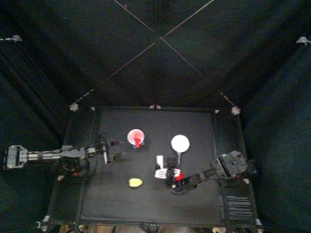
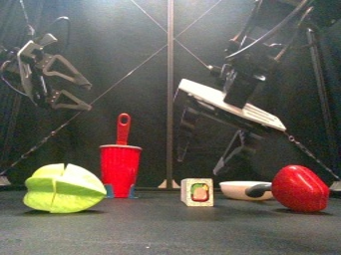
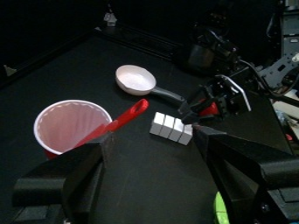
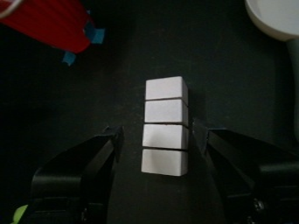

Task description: Grab knife

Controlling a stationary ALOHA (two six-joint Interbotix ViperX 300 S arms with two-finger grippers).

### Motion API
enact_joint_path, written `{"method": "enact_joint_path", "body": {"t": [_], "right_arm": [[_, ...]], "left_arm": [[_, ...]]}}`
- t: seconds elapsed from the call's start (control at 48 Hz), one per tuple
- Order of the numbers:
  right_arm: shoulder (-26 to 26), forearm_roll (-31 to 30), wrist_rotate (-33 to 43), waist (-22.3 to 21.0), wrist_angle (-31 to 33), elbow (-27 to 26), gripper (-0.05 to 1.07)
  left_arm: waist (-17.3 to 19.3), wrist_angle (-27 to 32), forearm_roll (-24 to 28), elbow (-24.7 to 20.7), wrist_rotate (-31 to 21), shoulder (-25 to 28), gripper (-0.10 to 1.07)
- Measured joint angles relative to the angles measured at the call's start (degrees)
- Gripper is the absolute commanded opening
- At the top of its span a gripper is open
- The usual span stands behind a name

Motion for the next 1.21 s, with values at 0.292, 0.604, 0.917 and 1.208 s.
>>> {"method": "enact_joint_path", "body": {"t": [0.292,0.604,0.917,1.208], "right_arm": [[-7.5,-11.8,-6.9,-0.5,-2.4,4.3,0.95],[-12.4,-16.8,-28.7,-7.3,-17.6,3.3,0.95],[-14.2,-14.2,-52.3,-15.6,-29.3,0.3,0.95],[-16.1,-11.2,-56.6,-18.4,-30.5,0.3,0.95]], "left_arm": [[0.1,0.0,0.0,0.0,0.1,0.0,1.04],[0.2,0.0,0.0,0.2,0.1,0.1,1.04],[0.2,0.2,0.0,0.4,0.2,0.1,1.04],[0.3,0.2,7.0,0.0,0.4,1.3,1.04]]}}
